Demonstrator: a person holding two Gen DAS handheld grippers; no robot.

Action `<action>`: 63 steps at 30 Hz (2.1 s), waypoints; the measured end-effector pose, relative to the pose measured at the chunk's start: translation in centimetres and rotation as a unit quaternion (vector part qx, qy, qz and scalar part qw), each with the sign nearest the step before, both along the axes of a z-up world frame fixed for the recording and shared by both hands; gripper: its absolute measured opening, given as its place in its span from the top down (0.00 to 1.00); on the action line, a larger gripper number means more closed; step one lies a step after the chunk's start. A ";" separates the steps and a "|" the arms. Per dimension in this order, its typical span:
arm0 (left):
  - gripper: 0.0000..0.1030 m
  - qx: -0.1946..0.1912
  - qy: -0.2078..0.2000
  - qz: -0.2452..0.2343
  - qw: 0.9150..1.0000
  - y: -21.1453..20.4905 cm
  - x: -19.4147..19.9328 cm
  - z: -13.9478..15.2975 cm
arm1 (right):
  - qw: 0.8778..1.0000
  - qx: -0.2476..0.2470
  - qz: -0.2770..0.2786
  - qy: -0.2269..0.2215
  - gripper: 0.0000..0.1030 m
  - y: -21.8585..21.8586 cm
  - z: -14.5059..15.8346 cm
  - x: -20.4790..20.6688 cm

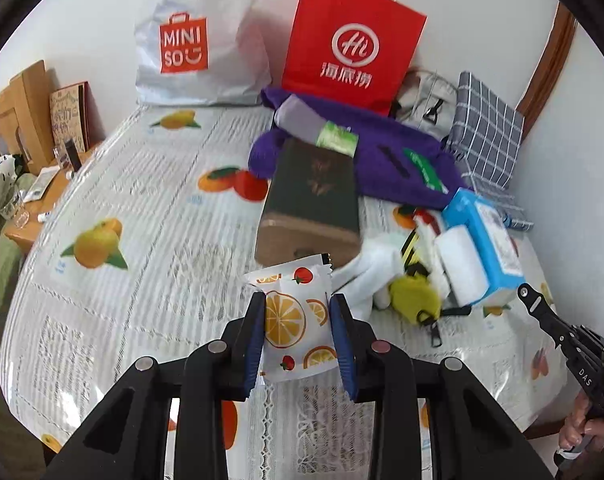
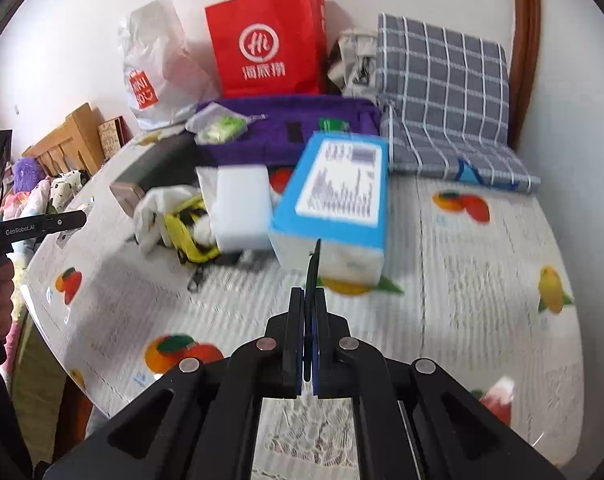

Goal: Organize soft objects
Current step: 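Carry the sachet onto the purple towel and open the left tool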

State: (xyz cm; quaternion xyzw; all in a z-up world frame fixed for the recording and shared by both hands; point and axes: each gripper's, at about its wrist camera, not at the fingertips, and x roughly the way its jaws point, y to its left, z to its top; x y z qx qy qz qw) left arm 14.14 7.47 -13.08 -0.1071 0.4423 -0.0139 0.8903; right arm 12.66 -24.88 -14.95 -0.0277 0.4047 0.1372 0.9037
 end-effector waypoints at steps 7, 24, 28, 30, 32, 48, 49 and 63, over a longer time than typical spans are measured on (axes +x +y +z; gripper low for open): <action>0.70 -0.002 -0.016 -0.007 1.000 -0.1 1.0 2.0 | 1.000 0.011 0.016 -0.021 0.97 1.3 2.3 1.8; 0.70 -0.007 -0.020 -0.015 1.000 -0.5 6.2 4.0 | 0.998 0.036 0.018 -0.040 0.97 1.9 5.4 7.5; 0.70 0.001 -0.021 -0.018 1.000 -0.5 7.9 4.5 | 0.998 0.040 0.015 -0.045 0.97 2.1 6.0 9.6; 0.70 0.004 -0.021 -0.018 1.000 -0.5 8.8 4.6 | 0.998 0.043 0.014 -0.048 0.97 2.3 6.3 10.5; 0.70 0.005 -0.019 -0.017 1.000 -0.5 9.8 4.6 | 0.998 0.044 0.014 -0.051 0.97 2.4 6.7 11.6; 0.70 -0.016 0.007 -0.018 1.000 0.3 18.0 2.8 | 0.997 0.052 0.033 -0.042 0.97 5.1 6.2 20.8; 0.70 -0.019 0.009 -0.017 1.000 0.4 18.6 2.6 | 0.997 0.051 0.034 -0.042 0.97 5.2 6.1 21.4; 0.70 -0.032 0.050 -0.028 0.998 -0.1 24.9 -0.9 | 0.998 0.047 0.033 0.006 0.97 6.2 2.0 28.9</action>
